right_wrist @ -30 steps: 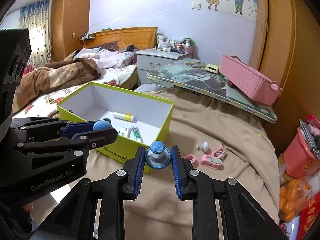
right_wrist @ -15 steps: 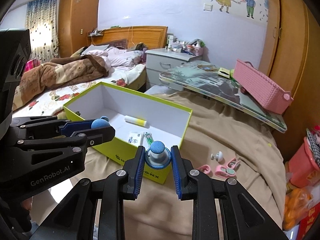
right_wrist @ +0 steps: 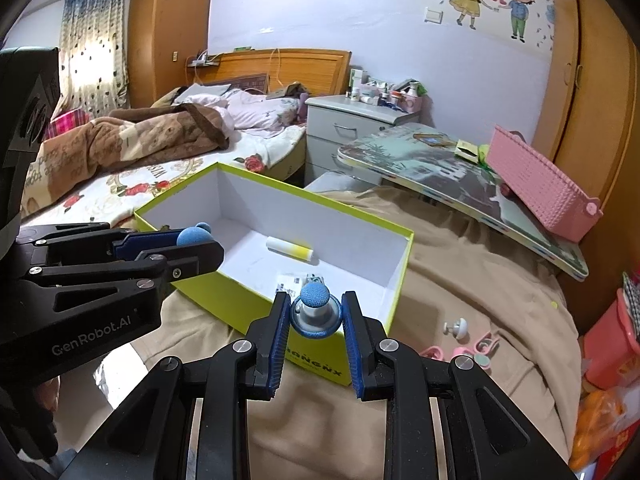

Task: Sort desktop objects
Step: 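Carry the blue mushroom knob and blue ball over the lime-green box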

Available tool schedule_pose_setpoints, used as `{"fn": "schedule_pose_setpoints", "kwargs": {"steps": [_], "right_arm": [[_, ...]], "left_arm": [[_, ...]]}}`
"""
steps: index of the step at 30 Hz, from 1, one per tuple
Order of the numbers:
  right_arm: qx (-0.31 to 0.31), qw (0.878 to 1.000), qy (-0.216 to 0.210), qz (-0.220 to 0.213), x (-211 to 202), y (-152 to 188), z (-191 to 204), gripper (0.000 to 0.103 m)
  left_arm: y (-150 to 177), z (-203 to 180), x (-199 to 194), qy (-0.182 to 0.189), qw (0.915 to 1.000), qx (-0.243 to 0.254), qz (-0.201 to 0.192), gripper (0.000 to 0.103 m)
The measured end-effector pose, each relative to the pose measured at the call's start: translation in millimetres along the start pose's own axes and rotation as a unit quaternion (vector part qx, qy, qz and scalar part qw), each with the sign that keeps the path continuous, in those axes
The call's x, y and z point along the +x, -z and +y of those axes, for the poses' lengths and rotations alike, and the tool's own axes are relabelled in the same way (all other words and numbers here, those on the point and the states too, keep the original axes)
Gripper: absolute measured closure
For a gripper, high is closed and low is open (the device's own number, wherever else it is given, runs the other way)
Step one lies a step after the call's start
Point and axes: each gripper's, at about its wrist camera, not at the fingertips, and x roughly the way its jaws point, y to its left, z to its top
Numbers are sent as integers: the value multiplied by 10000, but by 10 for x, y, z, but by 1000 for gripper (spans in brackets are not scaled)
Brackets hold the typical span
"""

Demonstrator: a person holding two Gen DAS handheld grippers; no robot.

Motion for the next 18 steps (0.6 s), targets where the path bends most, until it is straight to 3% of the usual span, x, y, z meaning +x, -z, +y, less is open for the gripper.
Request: {"fn": "schedule_pose_setpoints", "kwargs": {"steps": [18], "right_arm": [[-47, 9999, -110, 35, 222, -168, 81, 76]], "left_arm": [[-118, 190, 101, -181, 9998, -7, -3, 80]]}}
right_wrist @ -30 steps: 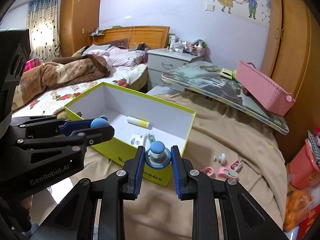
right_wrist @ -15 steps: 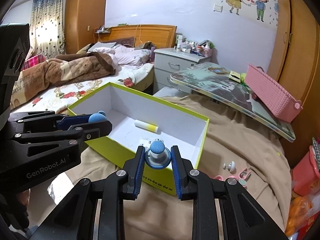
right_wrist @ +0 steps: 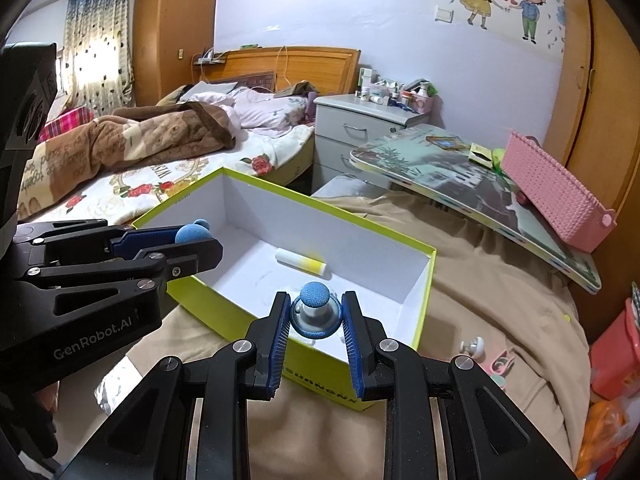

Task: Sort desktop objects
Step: 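Carry the blue mushroom knob and blue ball over the lime-green box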

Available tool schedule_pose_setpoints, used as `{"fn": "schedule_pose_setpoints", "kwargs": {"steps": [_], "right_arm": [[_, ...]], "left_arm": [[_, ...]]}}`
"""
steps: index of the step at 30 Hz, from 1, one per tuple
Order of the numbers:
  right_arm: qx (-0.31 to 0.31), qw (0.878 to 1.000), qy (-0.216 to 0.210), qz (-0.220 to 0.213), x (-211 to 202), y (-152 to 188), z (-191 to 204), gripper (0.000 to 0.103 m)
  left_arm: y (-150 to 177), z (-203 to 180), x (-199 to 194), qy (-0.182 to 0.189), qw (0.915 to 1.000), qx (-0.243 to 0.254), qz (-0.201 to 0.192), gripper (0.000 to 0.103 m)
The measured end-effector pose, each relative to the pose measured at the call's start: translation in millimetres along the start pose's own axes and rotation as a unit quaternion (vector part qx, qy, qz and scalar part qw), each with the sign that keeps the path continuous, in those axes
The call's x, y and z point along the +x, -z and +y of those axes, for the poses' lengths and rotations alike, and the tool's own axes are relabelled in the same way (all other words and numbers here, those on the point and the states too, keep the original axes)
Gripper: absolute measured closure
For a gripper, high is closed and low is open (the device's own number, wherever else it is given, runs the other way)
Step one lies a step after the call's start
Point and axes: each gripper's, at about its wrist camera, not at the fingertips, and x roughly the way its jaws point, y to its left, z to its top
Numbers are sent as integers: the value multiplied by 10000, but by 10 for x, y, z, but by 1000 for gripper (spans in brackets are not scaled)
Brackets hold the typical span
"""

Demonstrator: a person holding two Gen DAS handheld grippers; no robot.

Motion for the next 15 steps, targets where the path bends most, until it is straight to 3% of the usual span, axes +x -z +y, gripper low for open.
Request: {"fn": "schedule_pose_setpoints", "kwargs": {"steps": [15], "right_arm": [[63, 9999, -11, 93, 151, -35, -16, 76]], "left_arm": [[-44, 70, 121, -77, 9999, -22, 70, 80]]}}
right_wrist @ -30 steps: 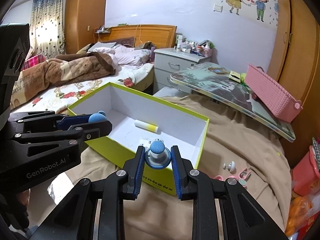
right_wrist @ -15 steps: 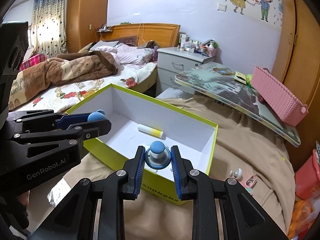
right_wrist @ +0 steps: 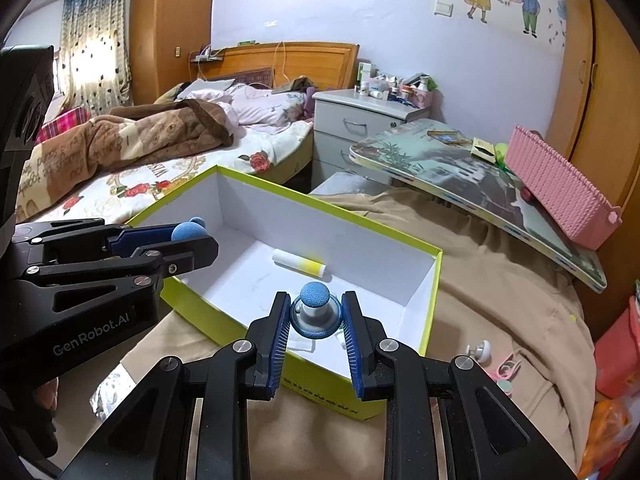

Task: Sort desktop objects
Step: 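Carry the blue mushroom knob and blue ball over the lime-green box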

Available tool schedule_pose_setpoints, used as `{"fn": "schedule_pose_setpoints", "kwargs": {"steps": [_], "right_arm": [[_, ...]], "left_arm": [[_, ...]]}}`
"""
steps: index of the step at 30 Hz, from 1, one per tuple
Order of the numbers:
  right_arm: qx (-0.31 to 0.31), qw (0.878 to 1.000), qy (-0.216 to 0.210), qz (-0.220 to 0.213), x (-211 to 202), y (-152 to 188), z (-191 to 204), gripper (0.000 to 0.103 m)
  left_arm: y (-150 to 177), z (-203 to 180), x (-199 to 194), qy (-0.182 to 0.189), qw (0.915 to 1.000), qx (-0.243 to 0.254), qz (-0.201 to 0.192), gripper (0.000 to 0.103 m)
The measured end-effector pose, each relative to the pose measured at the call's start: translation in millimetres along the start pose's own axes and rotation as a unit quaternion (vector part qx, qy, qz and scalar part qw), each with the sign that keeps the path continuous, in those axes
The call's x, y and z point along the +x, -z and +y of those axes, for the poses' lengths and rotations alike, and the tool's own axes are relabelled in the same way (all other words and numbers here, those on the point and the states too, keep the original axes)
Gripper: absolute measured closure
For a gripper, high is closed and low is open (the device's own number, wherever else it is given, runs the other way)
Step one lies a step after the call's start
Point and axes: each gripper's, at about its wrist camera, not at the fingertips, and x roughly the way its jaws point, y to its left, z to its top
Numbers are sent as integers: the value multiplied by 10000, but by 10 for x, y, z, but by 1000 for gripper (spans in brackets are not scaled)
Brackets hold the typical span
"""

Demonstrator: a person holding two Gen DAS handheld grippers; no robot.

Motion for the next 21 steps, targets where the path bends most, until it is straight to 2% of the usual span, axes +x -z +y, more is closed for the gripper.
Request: {"fn": "schedule_pose_setpoints", "kwargs": {"steps": [21], "right_arm": [[118, 9998, -34, 161, 224, -26, -28, 76]], "left_arm": [[-54, 88, 190, -95, 9999, -31, 114, 80]]}}
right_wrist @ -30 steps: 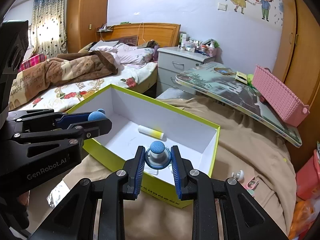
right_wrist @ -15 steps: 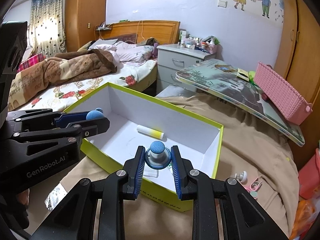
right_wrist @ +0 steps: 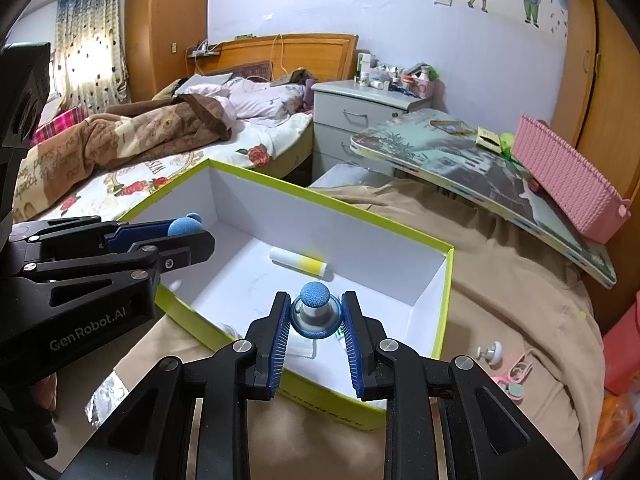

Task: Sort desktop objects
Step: 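Carry the blue mushroom knob and blue ball over the lime-green box, then lower both blue knobs into the box and open the right tool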

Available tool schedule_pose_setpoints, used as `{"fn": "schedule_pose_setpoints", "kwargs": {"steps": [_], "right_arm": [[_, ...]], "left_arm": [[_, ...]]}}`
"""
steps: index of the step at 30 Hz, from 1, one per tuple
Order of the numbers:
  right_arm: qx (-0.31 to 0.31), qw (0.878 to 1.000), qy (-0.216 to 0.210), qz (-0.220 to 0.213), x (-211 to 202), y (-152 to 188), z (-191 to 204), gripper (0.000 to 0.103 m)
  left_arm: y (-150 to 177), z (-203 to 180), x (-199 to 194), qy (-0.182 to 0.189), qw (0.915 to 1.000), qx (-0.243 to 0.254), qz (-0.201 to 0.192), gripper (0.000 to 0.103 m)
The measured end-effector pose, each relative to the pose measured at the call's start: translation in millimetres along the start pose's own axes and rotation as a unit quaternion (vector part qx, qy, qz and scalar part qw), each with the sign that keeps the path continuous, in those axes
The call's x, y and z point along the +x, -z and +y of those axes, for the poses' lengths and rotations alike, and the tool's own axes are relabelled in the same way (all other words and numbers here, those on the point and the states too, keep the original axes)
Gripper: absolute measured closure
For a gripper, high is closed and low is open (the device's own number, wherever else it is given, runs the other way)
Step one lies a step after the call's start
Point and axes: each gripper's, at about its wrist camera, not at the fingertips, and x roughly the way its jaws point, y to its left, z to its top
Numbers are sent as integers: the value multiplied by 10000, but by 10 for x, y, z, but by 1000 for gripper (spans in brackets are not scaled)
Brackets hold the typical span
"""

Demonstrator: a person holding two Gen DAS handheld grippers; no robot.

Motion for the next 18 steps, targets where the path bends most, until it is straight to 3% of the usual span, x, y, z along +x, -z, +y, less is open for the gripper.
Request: {"fn": "schedule_pose_setpoints", "kwargs": {"steps": [18], "right_arm": [[117, 9995, -98, 266, 324, -32, -26, 76]], "left_arm": [[-36, 98, 291, -121, 9997, 3, 212, 80]]}}
